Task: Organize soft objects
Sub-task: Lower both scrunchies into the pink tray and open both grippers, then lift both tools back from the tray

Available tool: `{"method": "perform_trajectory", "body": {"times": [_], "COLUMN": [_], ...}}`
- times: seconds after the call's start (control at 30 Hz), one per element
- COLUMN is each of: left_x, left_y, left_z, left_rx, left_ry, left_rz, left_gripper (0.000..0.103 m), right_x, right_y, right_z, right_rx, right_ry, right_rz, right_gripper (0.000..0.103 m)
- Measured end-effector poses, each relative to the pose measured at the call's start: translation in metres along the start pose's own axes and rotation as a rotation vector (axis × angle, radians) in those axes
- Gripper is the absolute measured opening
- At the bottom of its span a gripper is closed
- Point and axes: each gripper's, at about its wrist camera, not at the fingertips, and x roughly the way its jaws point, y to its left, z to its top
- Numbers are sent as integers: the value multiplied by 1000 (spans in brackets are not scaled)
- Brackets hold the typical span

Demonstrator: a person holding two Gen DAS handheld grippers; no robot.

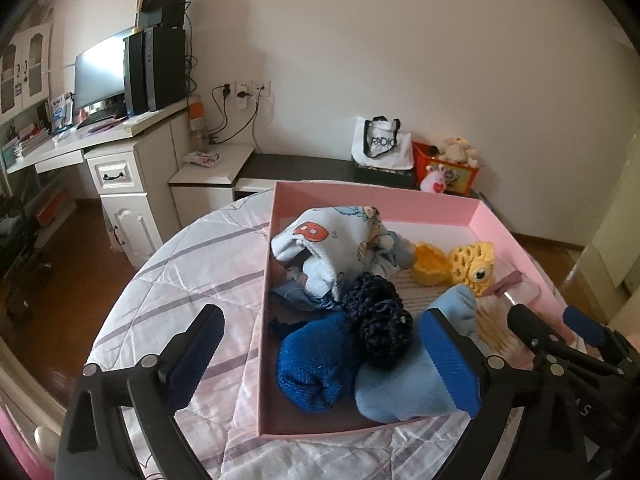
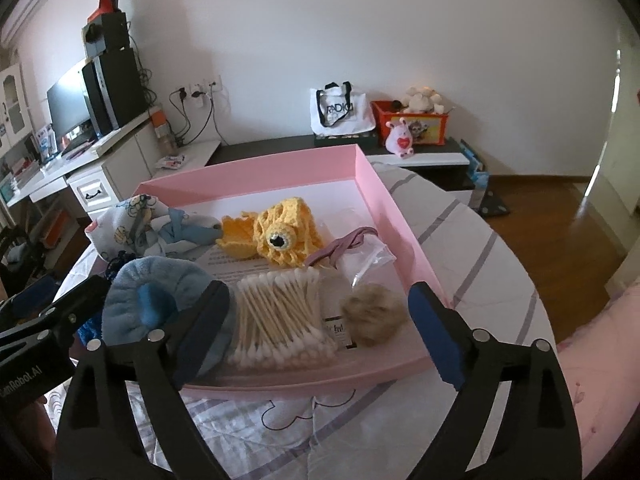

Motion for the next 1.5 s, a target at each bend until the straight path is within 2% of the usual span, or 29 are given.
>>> {"method": "perform_trajectory", "body": {"times": [0.27, 0.57, 0.83, 1.1, 1.23, 1.27, 1.5], "left_x": [4, 4, -10, -40, -63, -70, -118], "left_y": [-2, -1, -8, -14, -16, -16, -22], "left_z": [3, 3, -2, -10, -16, -17, -28], "left_rx": [10, 21, 51, 61, 66, 68, 72], "left_ry": [13, 14, -2, -11, -24, -28, -69], "left_rz": [9, 14, 27, 39, 38, 37, 33], "left_gripper": [98, 99, 99, 100, 100, 100, 103], "right_x": [2, 2, -11, -41, -61, -67, -110], "right_y": [0, -2, -5, -6, -10, -11, -13], "right_z": [0, 0, -4, -8, -12, -13, -19], "right_rx": [1, 3, 14, 14, 18, 18, 14], "right_ry": [7, 10, -4, -33, -52, -60, -111], "right_rz": [-8, -7, -3, -5, -10, -12, -17], "right_gripper": [97, 98, 98, 98, 99, 103, 103]}}
